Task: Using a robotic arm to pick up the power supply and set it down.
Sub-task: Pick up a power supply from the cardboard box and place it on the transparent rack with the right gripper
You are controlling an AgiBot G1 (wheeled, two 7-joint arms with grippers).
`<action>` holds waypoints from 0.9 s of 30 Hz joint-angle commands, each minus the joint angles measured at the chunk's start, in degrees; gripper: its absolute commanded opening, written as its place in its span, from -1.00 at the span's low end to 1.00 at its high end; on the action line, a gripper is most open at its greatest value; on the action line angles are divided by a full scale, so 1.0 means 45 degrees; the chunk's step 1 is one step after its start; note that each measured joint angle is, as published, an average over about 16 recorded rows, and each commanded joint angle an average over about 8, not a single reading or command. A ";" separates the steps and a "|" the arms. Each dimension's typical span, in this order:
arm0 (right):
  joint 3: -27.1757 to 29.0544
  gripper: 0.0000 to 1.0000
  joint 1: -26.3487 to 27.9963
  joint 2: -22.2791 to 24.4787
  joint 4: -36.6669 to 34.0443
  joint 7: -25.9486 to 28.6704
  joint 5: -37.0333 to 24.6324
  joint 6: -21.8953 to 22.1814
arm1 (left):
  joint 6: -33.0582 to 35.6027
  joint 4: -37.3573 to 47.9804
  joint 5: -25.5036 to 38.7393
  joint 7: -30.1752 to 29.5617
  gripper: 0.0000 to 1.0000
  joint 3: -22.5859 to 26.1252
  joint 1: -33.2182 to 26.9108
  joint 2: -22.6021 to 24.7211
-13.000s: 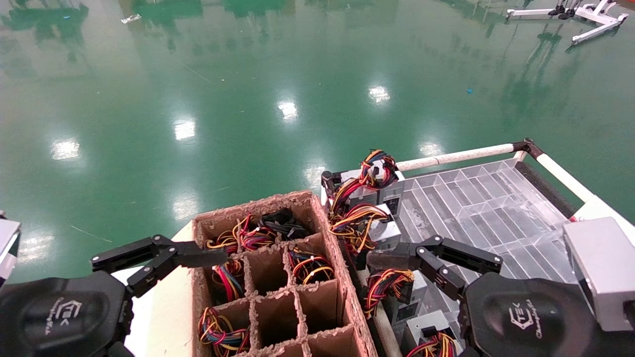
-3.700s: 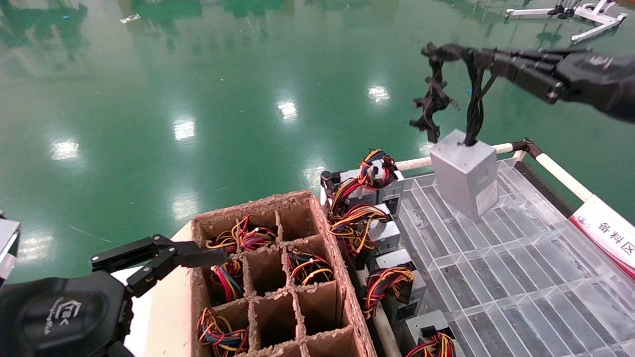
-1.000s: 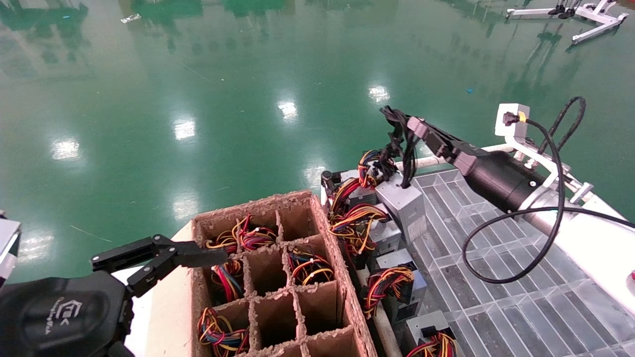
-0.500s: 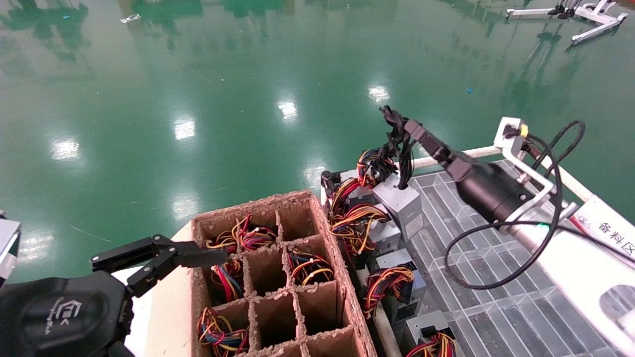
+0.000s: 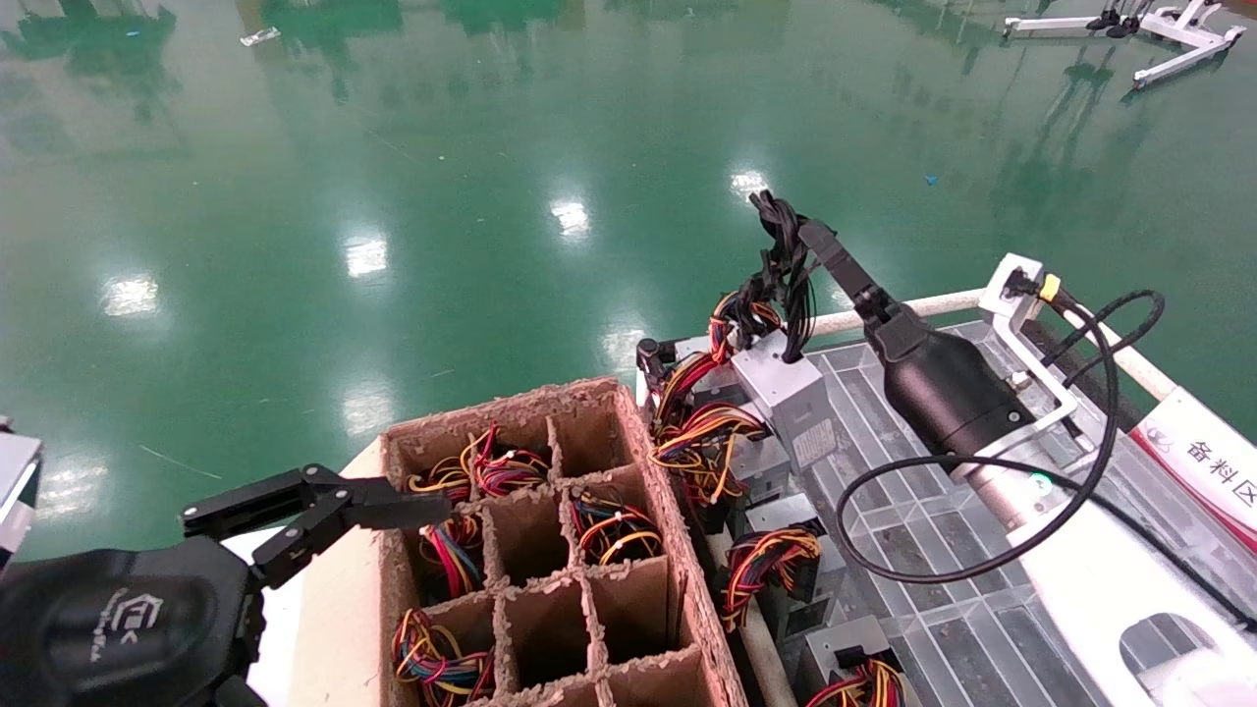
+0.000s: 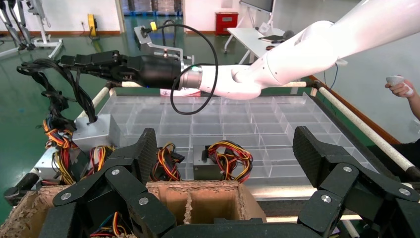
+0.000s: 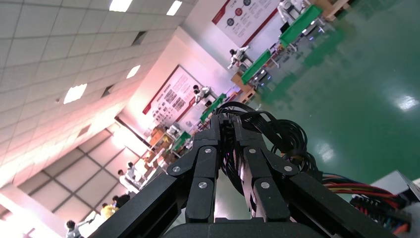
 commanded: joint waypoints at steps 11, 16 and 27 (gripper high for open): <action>0.0928 -1.00 -0.1055 -0.0245 -0.0084 -0.0426 0.1351 0.0175 | -0.0001 0.0000 -0.0002 0.0001 1.00 0.0002 -0.0001 -0.0001; 0.1312 -1.00 -0.1497 -0.0377 -0.0098 -0.0740 0.1914 0.0357 | -0.0001 0.0000 -0.0002 0.0002 1.00 0.0003 -0.0001 -0.0001; 0.1483 -0.33 -0.1771 -0.0253 0.0095 -0.1212 0.2177 0.0843 | -0.0002 0.0000 -0.0004 0.0003 1.00 0.0005 -0.0001 -0.0002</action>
